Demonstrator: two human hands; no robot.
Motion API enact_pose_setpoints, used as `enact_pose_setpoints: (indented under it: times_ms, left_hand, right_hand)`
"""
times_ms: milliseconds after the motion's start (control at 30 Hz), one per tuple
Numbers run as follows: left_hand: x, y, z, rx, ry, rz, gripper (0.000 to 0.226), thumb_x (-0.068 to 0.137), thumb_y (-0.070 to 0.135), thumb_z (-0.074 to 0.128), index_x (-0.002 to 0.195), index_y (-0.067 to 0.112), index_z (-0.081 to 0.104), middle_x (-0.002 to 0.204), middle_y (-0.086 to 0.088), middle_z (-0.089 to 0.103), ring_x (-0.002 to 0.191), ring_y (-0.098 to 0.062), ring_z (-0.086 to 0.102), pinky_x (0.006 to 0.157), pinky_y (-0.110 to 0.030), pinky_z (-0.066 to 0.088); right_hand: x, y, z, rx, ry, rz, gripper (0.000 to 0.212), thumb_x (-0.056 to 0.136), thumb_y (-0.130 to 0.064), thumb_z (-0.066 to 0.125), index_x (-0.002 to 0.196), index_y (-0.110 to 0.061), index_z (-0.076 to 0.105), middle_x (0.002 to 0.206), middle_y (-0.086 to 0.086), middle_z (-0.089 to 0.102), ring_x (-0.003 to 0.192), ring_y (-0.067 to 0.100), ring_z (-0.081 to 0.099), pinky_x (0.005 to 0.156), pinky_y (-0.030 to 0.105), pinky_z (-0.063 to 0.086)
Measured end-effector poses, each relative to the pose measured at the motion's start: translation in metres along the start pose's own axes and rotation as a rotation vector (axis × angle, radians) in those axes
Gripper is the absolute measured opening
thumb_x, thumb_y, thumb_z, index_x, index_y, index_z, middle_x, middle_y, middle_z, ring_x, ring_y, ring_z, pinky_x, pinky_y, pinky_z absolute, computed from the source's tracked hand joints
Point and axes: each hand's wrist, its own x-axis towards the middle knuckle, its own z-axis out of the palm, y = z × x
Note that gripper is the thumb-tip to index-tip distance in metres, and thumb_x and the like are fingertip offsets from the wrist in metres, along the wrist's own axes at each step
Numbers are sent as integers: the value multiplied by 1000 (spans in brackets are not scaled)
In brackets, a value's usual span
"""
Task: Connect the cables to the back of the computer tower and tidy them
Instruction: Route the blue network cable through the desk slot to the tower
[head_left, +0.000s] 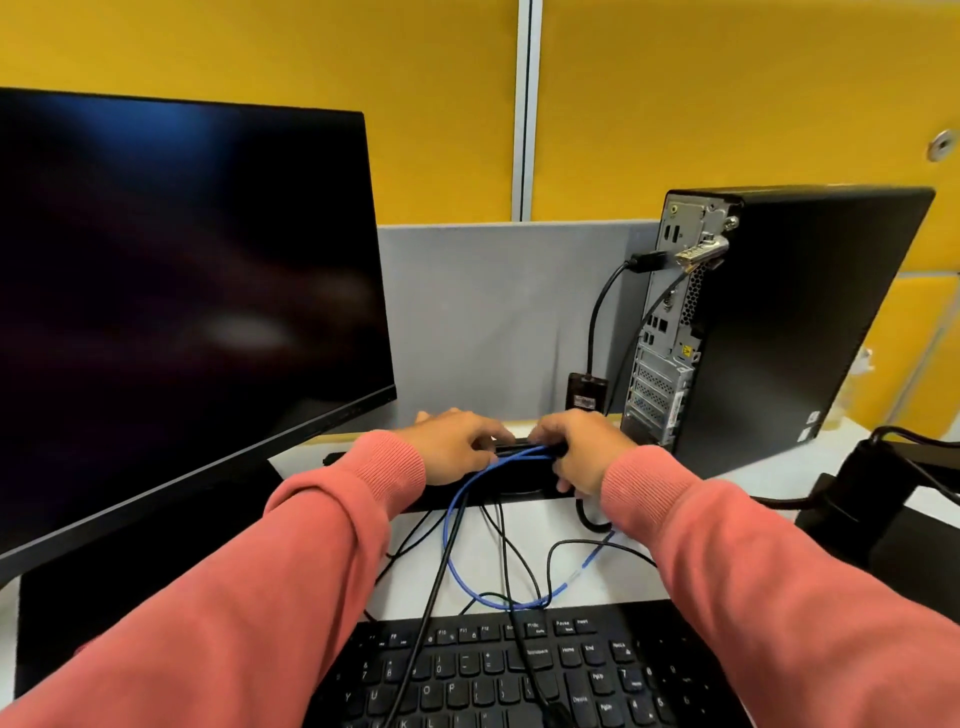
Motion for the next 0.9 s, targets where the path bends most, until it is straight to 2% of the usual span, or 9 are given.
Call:
enact_pose_setpoints:
  times_ms: [67,167,267,367,467,567,700,800,900]
  left_hand:
    - [1,2,-1,-10,-22,-8,39,103,32,55,140,41,56,122,12,65,123,-15,51,112,-44,25]
    - [3,-7,-1,-195,-11,0,30,92,46,64,121,46,64,96,26,64,96,-3,55,116,-55,29]
    - [6,-21,2,-372,58,31,38,71,72,59,100,50,71,85,31,69,81,4,60,111,-67,35]
    - [2,-23,2,-434,146,26,46,70,79,51,98,48,72,90,26,73,92,0,66,112,-58,38]
    - [-3,-25,2,-487,216,10,39,78,73,53,96,45,73,90,23,73,92,1,63,114,-57,36]
    - [-4,-30,4,-501,256,25,18,97,50,59,96,42,75,86,21,73,87,4,63,115,-57,35]
    - [-7,-29,0,-531,310,56,26,102,41,55,89,43,76,86,9,73,87,-8,66,108,-53,45]
    - [-9,-24,-4,-537,301,58,40,106,31,54,74,48,73,103,-5,77,103,-27,69,103,-48,47]
    - [-10,-25,-4,-477,306,38,31,105,34,54,82,36,74,96,-1,77,100,-24,69,102,-47,50]
  right_hand:
    - [-1,2,1,-89,-14,-33,45,83,5,57,104,-33,69,89,1,71,77,21,73,66,39,63]
    - [1,1,2,-85,38,-73,46,81,2,64,110,-33,64,103,0,68,89,23,69,78,42,60]
    - [-1,3,11,68,170,-29,43,77,-1,67,100,-35,56,97,1,68,78,27,71,66,46,62]
    - [-8,5,22,304,304,40,42,82,6,62,100,-32,60,96,3,64,61,24,72,51,41,61]
    - [-14,4,22,452,409,124,25,87,8,59,96,-15,65,92,3,63,56,23,72,51,40,62]
    - [-13,7,22,514,453,205,23,84,8,63,84,-14,67,94,10,66,49,24,70,48,38,61]
    - [-9,8,27,443,439,247,15,83,-1,66,72,-10,71,75,17,68,46,33,67,48,45,60]
    - [-9,0,27,418,341,234,10,87,-6,68,80,-11,74,75,20,71,46,28,61,45,36,56]
    - [-10,-4,25,478,308,240,21,88,-1,62,75,-17,67,74,16,69,41,28,61,46,37,57]
